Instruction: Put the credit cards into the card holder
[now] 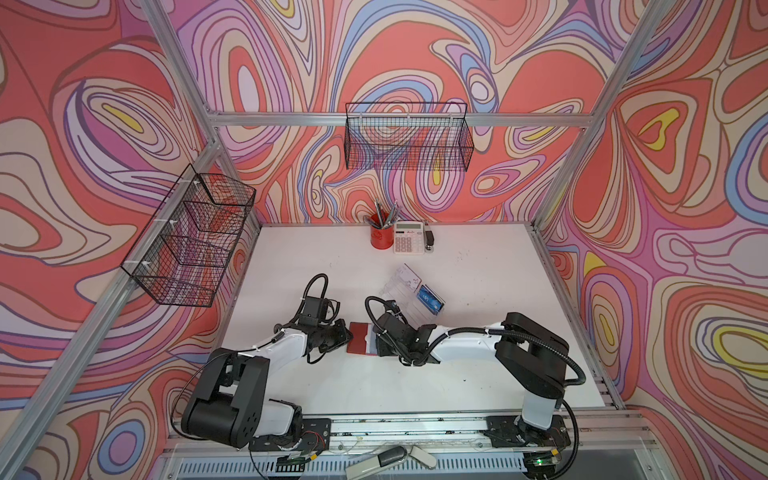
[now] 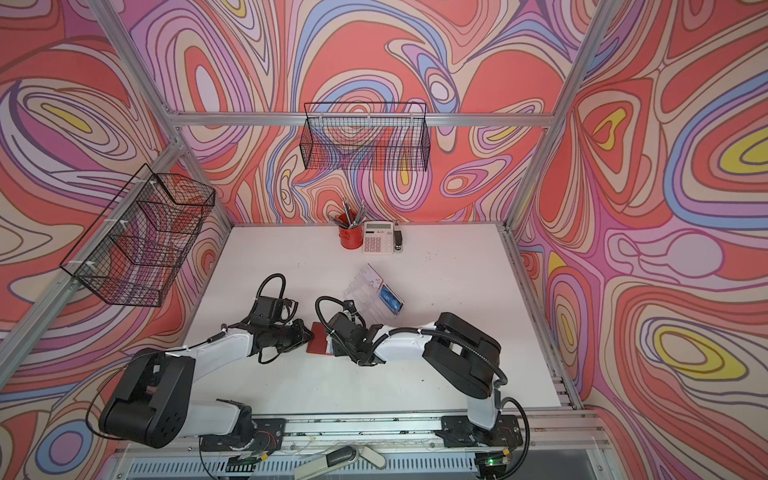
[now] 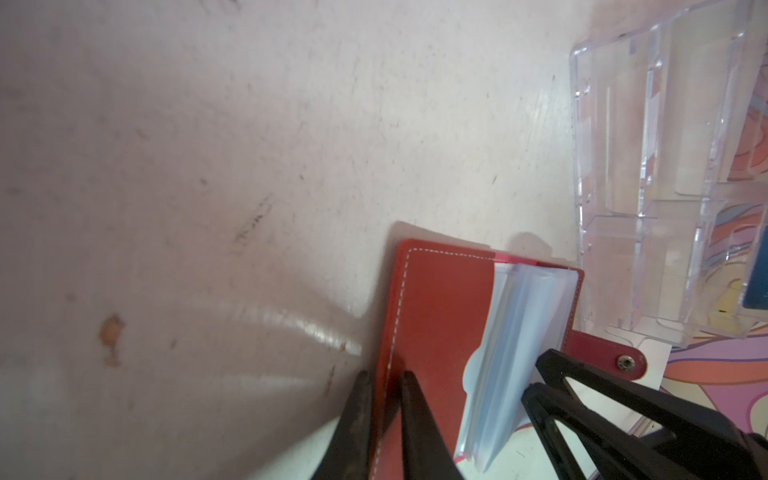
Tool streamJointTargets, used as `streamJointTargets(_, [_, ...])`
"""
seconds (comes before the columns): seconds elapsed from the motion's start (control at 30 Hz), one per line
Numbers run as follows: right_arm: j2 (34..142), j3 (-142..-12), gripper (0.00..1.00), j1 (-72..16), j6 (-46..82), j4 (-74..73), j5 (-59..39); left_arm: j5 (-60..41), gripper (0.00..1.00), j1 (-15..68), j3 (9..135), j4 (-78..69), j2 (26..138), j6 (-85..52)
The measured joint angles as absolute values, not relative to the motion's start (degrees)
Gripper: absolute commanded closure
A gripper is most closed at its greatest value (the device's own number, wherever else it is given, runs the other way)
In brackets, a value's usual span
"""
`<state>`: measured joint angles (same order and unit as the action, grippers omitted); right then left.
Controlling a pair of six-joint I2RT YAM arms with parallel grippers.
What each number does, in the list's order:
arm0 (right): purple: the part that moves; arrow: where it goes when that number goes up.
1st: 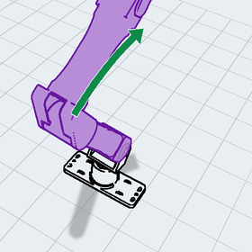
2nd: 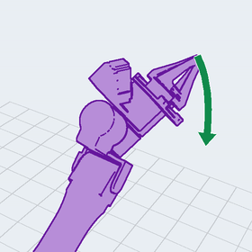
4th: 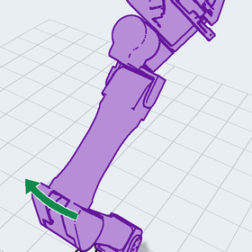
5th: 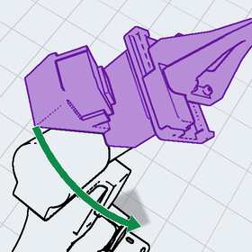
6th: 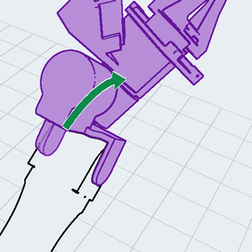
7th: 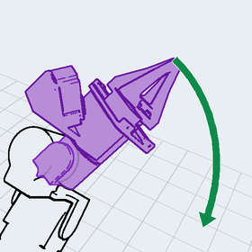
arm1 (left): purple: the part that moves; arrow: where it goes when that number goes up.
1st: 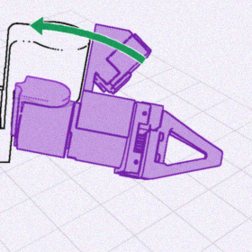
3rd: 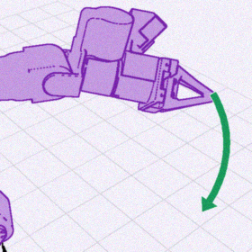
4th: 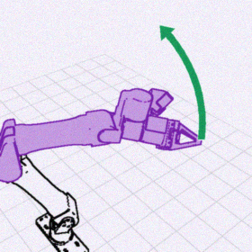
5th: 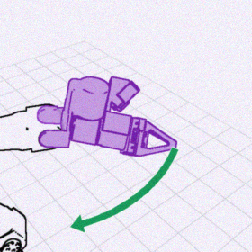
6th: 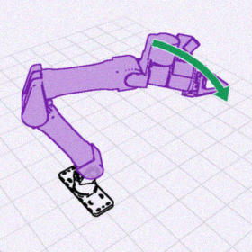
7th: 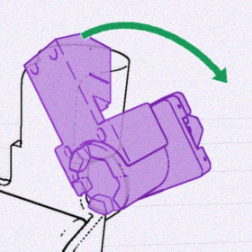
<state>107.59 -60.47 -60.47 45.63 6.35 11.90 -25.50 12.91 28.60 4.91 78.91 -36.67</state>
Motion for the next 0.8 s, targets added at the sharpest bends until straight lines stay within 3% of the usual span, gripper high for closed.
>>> streamJointTargets(0.37, [109.32,-62.08,0.66,-60.45,46.04,3.6,8.67,-25.52,0.83,12.91,28.6,4.91,78.91,-36.67])
streamJointTargets(0.8, [110.48,-58.67,0.66,-57.82,50.17,-9.8,0.58,-25.47,0.84,12.91,28.6,4.97,78.89,-36.67])
